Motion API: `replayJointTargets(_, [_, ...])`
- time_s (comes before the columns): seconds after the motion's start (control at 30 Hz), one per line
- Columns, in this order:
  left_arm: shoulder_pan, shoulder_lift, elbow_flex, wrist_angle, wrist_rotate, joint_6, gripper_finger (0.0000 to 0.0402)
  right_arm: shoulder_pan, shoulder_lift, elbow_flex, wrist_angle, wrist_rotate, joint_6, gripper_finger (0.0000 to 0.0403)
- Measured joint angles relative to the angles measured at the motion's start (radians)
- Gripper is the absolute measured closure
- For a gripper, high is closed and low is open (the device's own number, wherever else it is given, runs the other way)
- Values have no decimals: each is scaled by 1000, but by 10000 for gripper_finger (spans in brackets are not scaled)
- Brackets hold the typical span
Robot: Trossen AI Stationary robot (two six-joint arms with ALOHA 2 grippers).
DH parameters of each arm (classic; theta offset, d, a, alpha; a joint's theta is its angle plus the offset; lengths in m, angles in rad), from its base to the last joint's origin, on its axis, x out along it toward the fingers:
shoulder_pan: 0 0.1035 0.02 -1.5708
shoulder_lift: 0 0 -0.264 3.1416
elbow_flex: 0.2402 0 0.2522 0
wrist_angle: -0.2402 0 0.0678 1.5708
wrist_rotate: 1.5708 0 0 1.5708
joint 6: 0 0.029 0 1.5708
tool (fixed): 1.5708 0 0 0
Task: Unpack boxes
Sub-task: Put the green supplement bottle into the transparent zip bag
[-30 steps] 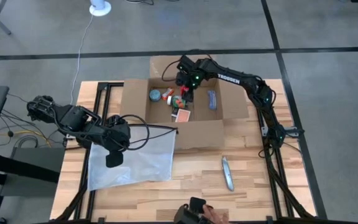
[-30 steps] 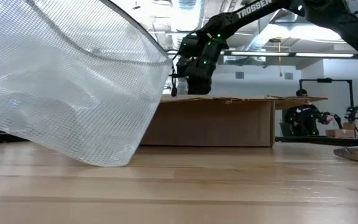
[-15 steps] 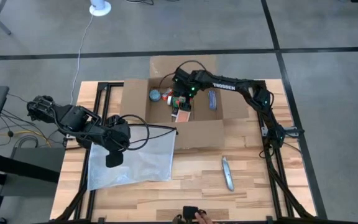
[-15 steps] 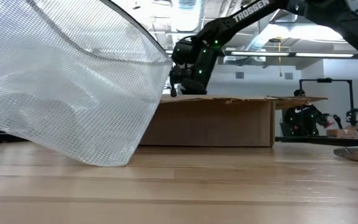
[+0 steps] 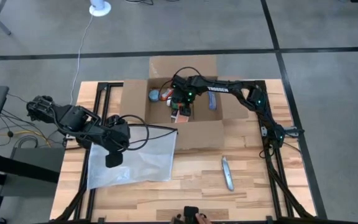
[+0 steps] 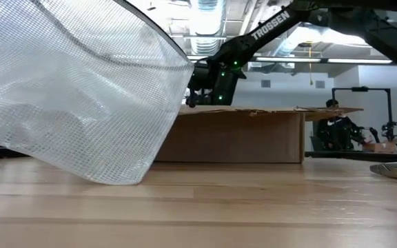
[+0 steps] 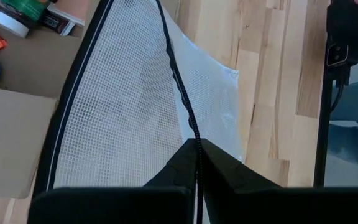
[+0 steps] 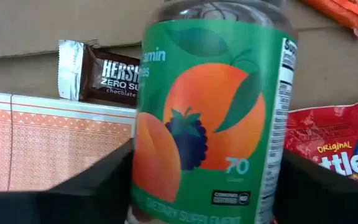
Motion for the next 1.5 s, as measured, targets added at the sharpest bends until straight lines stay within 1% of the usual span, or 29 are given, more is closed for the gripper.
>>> replayJointTargets(0.17, [0, 0, 0, 0, -2, 12, 402, -13, 7, 57, -27, 20, 13, 152])
replayJointTargets(0.33, [0, 0, 0, 1, -3, 43, 402, -34, -5, 189, -242, 57, -48, 152])
replayJointTargets(0.43, [0, 0, 0, 1, -3, 80, 402, -35, -32, 285, -364, 40, -56, 152])
replayJointTargets(0.53, [0, 0, 0, 3, -3, 127, 402, -10, -98, 319, -354, -64, -59, 152])
replayJointTargets(0.67, [13, 0, 0, 2, -3, 164, 402, 76, -178, 352, -364, -105, -124, 152])
replayJointTargets(0.8, [25, 0, 0, 16, -4, 203, 402, 188, -205, 357, -279, -183, -113, 152])
replayJointTargets(0.93, [44, 0, 0, 76, -4, 263, 402, 300, -197, 357, -189, -199, -114, 152])
replayJointTargets(1.0, [48, 0, 0, 103, -4, 287, 402, 338, -192, 357, -155, -208, -101, 152])
replayJointTargets(1.1, [48, 0, 0, 121, -6, 311, 402, 364, -191, 356, -146, -200, -75, 152])
replayJointTargets(1.23, [48, 6, 0, 133, -8, 316, 402, 381, -191, 353, -159, -198, -52, 152])
replayJointTargets(1.43, [48, 18, 0, 147, -13, 320, 402, 424, -191, 342, -132, -197, 7, 152])
replayJointTargets(1.47, [48, 18, 0, 148, -13, 321, 402, 433, -191, 342, -124, -192, 6, 145])
replayJointTargets(1.5, [50, 18, 0, 148, -15, 323, 402, 443, -191, 342, -117, -171, 9, 120])
